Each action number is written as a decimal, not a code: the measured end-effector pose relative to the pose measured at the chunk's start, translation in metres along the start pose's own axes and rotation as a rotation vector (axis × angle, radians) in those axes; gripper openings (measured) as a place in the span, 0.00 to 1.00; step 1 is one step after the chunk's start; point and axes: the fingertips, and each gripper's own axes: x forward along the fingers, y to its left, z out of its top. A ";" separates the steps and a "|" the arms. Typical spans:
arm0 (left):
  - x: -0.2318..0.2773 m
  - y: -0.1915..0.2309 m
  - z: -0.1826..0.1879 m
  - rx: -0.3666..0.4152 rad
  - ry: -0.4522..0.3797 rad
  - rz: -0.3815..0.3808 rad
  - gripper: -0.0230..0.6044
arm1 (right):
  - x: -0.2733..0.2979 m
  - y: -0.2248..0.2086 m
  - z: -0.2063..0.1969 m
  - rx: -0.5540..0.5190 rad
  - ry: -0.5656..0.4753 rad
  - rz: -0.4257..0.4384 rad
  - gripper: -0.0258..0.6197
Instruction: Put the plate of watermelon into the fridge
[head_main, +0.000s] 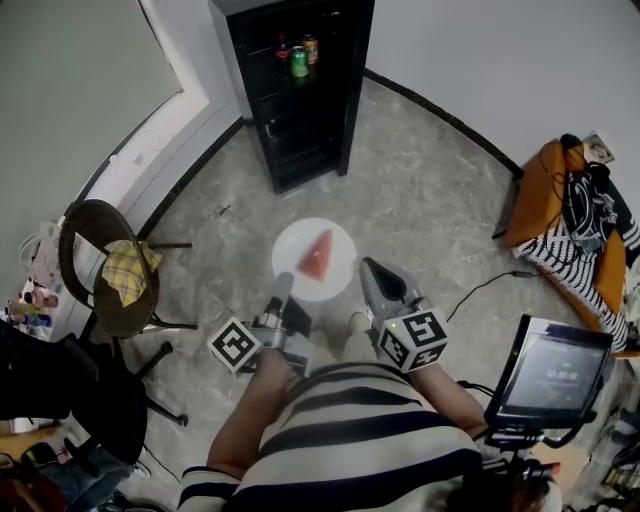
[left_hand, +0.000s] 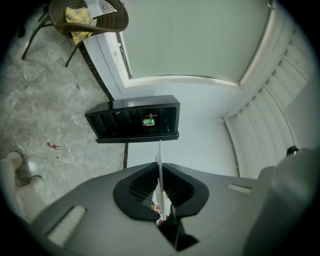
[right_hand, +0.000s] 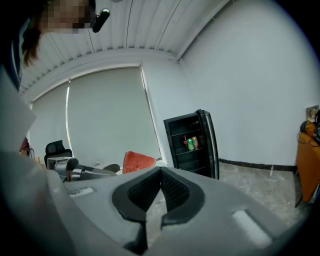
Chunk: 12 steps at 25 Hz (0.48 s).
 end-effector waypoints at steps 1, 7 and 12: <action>0.000 0.000 0.000 0.000 0.000 0.000 0.06 | 0.000 0.000 0.000 -0.001 -0.001 0.000 0.04; -0.003 0.000 0.000 -0.007 -0.013 -0.001 0.06 | -0.001 -0.002 -0.002 0.001 0.003 -0.005 0.04; -0.008 0.002 0.000 -0.005 -0.019 0.006 0.06 | -0.004 -0.001 -0.004 0.009 -0.005 -0.007 0.04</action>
